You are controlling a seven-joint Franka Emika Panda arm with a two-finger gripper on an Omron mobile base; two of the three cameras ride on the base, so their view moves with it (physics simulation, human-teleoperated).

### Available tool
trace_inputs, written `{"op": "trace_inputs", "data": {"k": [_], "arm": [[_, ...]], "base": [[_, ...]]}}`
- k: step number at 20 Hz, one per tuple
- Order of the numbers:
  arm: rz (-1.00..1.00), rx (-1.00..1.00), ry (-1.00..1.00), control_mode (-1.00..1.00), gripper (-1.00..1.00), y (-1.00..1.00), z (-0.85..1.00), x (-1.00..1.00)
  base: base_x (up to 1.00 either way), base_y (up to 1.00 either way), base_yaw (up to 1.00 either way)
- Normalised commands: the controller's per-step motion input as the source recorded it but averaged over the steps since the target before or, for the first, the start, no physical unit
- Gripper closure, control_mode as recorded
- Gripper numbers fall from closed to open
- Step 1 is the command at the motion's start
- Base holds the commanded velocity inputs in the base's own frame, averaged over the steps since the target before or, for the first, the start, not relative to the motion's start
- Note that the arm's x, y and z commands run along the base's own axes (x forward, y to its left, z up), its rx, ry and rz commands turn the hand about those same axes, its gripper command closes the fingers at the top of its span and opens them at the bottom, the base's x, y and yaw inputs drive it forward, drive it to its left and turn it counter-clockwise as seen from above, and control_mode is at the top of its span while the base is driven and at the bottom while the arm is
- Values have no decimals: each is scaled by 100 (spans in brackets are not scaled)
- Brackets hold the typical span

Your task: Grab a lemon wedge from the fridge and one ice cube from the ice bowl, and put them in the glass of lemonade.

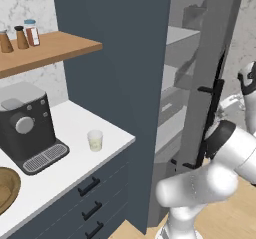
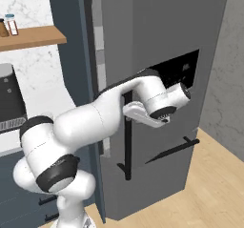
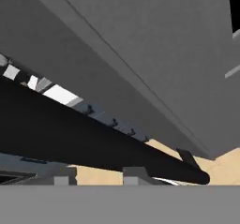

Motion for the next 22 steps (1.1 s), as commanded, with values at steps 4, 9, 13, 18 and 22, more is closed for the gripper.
{"op": "trace_inputs", "data": {"k": [4,9,13,18,22], "arm": [[-23,0,-20,-100,-100,-91,-16,-44],[-15,0,-20,-100,-100,-46,3,-64],[-2,-1,-32,-100,-100,-24,57,-100],[-7,-20,-21,-100,-100,6,81,-87],[-26,-35,-15,-100,-100,18,64,-49]], "base": [[0,0,0],[0,0,0],[0,0,0],[0,0,0],[0,0,0]]}}
